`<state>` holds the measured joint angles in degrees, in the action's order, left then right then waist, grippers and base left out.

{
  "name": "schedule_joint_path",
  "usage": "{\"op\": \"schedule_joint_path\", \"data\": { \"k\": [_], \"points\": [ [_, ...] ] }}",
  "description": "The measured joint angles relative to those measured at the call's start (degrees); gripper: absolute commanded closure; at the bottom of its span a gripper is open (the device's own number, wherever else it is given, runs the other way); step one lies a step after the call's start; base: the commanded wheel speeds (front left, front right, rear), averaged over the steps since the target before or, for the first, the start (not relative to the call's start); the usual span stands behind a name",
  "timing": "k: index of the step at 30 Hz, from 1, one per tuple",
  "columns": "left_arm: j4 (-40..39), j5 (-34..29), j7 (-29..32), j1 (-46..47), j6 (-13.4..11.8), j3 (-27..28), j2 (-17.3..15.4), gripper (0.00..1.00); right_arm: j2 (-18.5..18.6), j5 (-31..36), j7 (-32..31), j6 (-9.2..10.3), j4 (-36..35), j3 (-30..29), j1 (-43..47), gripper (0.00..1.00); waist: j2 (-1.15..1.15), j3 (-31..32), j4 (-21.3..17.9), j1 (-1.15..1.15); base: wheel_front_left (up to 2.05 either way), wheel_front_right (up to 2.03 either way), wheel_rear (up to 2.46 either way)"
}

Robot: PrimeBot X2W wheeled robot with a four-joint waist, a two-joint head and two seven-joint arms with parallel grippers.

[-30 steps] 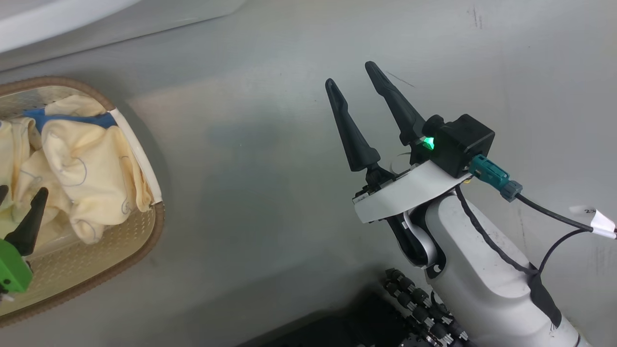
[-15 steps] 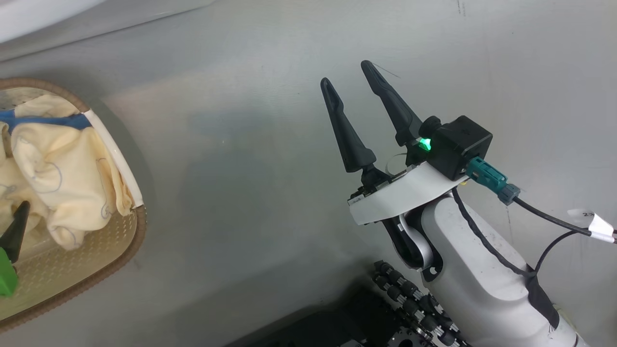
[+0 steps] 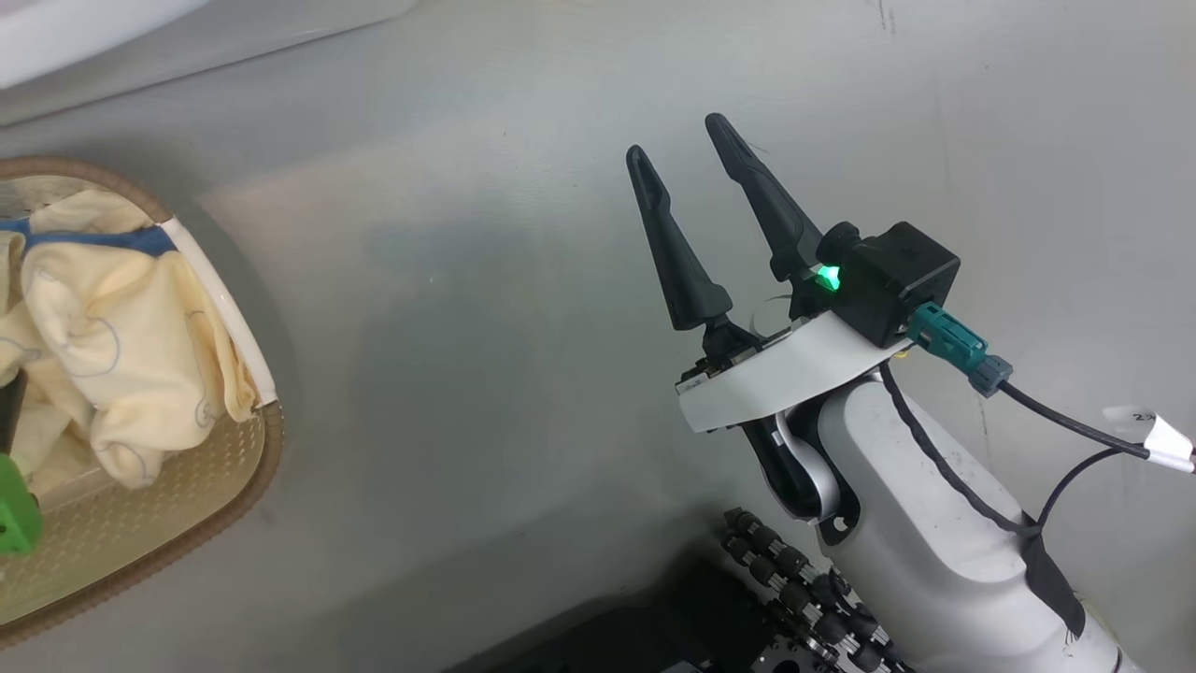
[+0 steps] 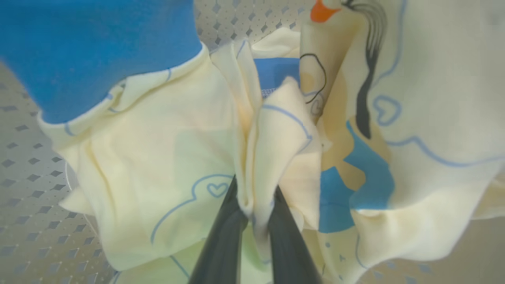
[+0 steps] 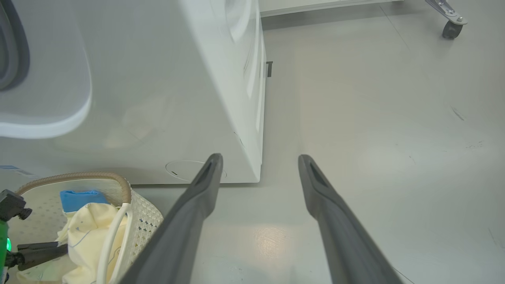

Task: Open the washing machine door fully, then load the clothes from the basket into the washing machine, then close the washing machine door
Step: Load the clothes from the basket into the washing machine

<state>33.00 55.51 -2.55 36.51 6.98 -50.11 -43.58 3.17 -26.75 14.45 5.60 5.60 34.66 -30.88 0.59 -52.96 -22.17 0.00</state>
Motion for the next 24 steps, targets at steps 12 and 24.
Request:
{"op": "schedule_joint_path", "data": {
  "k": [12,24],
  "points": [
    [-1.92,3.55,-8.44,-0.21,0.00,-1.92,3.05,1.00,0.01,0.00,0.01,0.01,0.91,-1.65,-0.24,0.00,0.00,3.78,2.22,0.00,0.00,0.00,0.00],
    [-5.84,9.44,-11.65,-2.76,0.00,-1.16,5.76,1.00,0.07,0.23,0.01,-0.62,4.38,-4.82,-0.08,0.00,0.00,10.46,5.82,0.00,0.00,0.00,0.00]
  ]
}}
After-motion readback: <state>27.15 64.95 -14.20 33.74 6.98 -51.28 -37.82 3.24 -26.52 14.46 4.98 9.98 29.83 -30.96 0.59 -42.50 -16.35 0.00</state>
